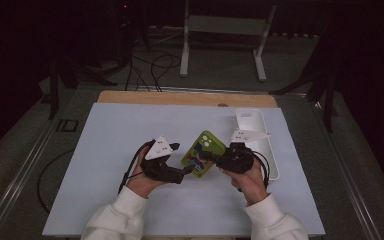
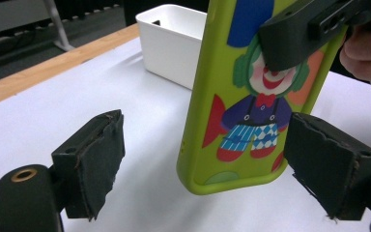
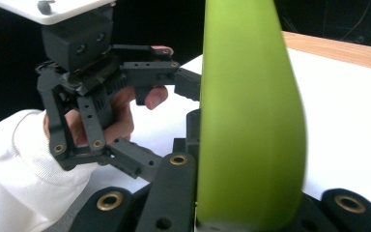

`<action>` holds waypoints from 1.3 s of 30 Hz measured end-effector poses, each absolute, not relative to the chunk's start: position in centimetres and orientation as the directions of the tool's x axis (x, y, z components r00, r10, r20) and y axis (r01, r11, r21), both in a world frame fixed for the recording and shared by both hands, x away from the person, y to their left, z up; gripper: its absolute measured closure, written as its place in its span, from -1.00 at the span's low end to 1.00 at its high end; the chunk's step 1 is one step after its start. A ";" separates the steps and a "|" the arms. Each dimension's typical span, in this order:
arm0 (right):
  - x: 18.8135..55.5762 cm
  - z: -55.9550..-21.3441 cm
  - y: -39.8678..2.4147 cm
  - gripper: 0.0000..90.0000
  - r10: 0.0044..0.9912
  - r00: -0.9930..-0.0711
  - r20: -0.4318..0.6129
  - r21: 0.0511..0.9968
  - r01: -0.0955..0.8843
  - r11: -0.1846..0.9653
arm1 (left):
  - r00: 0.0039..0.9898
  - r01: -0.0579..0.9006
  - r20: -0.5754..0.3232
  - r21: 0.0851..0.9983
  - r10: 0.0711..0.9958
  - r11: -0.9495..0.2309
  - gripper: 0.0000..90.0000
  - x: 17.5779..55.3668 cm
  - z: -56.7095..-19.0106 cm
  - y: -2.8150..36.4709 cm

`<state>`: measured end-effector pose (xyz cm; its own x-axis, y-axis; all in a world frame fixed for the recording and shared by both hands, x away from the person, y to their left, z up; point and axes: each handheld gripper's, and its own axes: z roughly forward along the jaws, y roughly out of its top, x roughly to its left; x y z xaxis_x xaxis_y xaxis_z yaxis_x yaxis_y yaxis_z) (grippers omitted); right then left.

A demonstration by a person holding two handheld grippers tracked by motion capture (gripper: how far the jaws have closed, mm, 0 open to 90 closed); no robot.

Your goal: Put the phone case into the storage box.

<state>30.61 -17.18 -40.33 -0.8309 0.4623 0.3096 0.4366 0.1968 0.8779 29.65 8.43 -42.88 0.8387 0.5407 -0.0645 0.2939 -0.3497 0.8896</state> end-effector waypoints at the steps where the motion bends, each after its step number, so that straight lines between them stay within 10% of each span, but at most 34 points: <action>1: 30.6 -40.3 -17.2 0.96 0.459 -0.834 0.306 0.879 0.433 0.199 | 0.842 0.296 -0.068 0.888 0.535 -0.352 -0.65 29.7 -42.9 8.5; 21: 29.8 -39.6 -17.2 0.96 0.306 -0.917 0.257 0.904 0.340 0.260 | 0.926 0.274 -0.130 0.877 0.354 -0.395 -0.20 29.4 -43.8 7.9; 39: 30.1 -39.8 -18.0 0.91 0.253 -0.932 0.259 0.908 0.325 0.265 | 0.957 0.256 -0.175 0.883 0.230 -0.393 0.62 29.4 -44.5 8.2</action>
<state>30.14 -17.97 -39.82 -0.9320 0.2531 0.2593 0.3245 0.2648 0.9081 29.42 8.22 -44.45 0.9574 0.2297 -0.1750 0.2558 -0.3931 0.8832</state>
